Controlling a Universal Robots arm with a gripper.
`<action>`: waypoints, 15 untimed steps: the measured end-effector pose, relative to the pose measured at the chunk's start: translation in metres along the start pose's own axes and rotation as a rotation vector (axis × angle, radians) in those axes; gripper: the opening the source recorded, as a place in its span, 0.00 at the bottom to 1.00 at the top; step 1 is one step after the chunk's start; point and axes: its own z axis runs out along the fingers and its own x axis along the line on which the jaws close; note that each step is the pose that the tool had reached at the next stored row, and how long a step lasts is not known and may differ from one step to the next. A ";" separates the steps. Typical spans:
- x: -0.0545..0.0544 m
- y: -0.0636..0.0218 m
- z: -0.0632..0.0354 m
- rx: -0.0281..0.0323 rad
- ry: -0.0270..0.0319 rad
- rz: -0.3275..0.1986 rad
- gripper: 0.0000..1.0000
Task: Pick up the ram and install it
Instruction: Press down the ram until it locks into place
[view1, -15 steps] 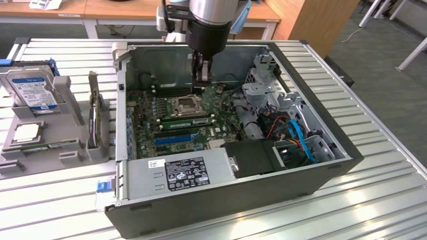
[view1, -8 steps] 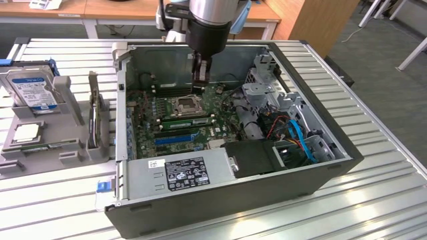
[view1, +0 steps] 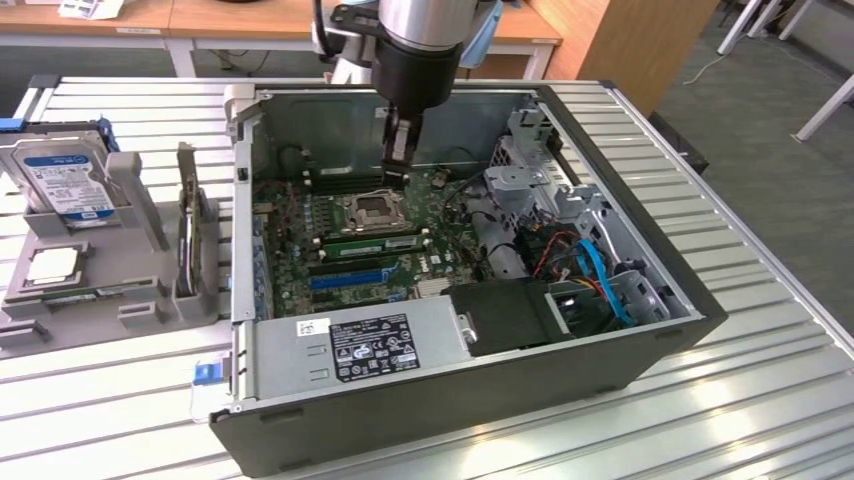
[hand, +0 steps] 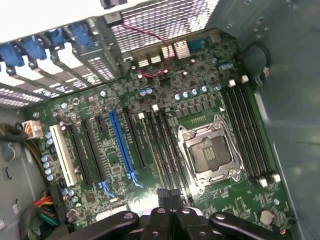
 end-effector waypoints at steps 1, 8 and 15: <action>0.000 0.0000 0.0000 0.0004 -0.0007 0.013 0.10; 0.000 0.0000 0.0002 0.0031 -0.0049 0.100 0.10; 0.000 0.0000 0.0004 0.0059 -0.0092 0.188 0.10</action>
